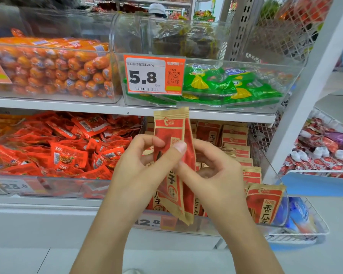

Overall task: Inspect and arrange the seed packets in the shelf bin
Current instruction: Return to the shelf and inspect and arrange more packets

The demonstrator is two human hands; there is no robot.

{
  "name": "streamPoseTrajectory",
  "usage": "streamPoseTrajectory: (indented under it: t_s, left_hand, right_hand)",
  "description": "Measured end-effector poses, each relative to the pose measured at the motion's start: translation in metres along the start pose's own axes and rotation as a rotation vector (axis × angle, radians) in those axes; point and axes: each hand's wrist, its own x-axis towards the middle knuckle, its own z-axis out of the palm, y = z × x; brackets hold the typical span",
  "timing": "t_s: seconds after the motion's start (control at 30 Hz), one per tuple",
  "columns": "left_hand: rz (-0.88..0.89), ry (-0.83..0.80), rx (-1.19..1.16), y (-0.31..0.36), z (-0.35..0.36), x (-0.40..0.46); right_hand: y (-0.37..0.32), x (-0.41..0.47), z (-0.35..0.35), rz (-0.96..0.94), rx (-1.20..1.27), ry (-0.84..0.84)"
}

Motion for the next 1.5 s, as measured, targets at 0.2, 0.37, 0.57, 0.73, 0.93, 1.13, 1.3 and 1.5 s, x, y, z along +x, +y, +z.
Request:
streamPoseTrajectory:
  t_s: [0.2,0.37,0.57,0.73,0.93,1.13,1.3,1.5]
  left_hand:
    - [-0.109,-0.095,-0.042,0.002,-0.008,-0.001]
    - [-0.196,-0.134,-0.029,-0.001,-0.001,0.004]
    - [-0.169,-0.151,0.007,-0.003,-0.005,0.004]
    - [-0.216,-0.158,0.005,-0.008,-0.005,0.009]
    - [-0.185,-0.215,0.045,-0.01,-0.007,0.004]
    - [-0.182,-0.428,0.148,-0.014,-0.026,-0.002]
    - [-0.178,-0.512,0.201,-0.018,-0.03,-0.004]
    - [-0.059,-0.214,-0.006,-0.013,-0.04,0.005]
  right_hand:
    - [-0.003,-0.001,-0.004,-0.038,0.016,-0.086]
    - [-0.008,0.003,0.001,0.05,0.114,0.045]
    - [-0.01,0.008,0.005,0.14,0.192,0.093]
    - [-0.009,0.01,0.01,0.209,0.234,0.126]
    - [-0.01,0.012,0.011,0.205,0.282,0.144]
    - [-0.008,0.013,0.002,0.234,0.405,0.31]
    - [-0.006,0.011,0.002,0.226,0.318,0.267]
    - [-0.008,0.005,-0.002,0.253,0.22,-0.106]
